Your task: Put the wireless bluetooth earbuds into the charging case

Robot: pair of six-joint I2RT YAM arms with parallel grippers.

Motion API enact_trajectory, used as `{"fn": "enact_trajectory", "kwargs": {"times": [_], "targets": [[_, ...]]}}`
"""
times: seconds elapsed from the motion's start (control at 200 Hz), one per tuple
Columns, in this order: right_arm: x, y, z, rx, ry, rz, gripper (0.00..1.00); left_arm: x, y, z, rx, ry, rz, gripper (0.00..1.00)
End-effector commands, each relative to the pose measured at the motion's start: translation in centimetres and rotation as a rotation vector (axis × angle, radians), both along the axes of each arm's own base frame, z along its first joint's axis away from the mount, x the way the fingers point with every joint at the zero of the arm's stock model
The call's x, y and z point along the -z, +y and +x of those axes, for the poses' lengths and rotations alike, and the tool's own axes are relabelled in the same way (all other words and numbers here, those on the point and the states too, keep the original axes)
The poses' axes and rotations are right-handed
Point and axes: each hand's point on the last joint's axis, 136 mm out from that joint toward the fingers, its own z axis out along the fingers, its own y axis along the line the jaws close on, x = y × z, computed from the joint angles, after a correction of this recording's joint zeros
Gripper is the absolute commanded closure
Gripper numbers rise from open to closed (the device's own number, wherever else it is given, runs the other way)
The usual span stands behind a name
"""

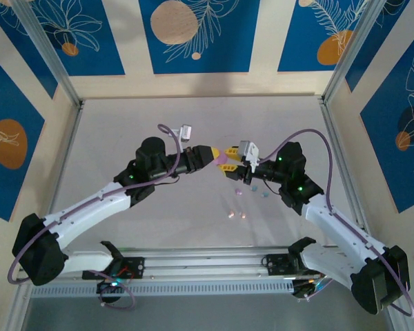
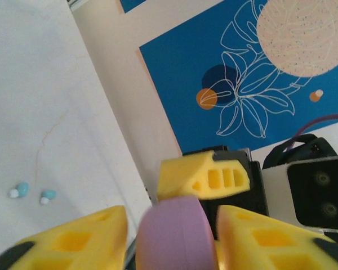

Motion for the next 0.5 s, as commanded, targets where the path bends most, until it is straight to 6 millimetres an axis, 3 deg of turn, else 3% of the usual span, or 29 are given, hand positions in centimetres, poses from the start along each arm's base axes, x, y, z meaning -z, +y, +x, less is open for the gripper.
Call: {"fn": "enact_trajectory", "kwargs": {"times": [0.0, 0.23, 0.385, 0.495], "targets": [[-0.9, 0.6, -2.0, -0.117, 0.079, 0.004, 0.69, -1.5, 0.8, -0.7, 0.012, -0.144, 0.049, 0.47], [-0.7, 0.7, -3.4, -0.217, 0.239, -0.001, 0.68, -2.5, 2.5, -1.8, 0.022, -0.555, 0.221, 0.30], [-1.7, 0.6, -3.0, -0.243, 0.328, 0.016, 0.68, -2.5, 2.1, -4.0, 0.145, -0.878, 0.268, 0.28], [-2.4, 0.5, -2.7, -0.268, 0.371, 0.027, 0.68, -2.2, 2.4, -4.6, 0.147, -1.008, 0.285, 0.27]]}}
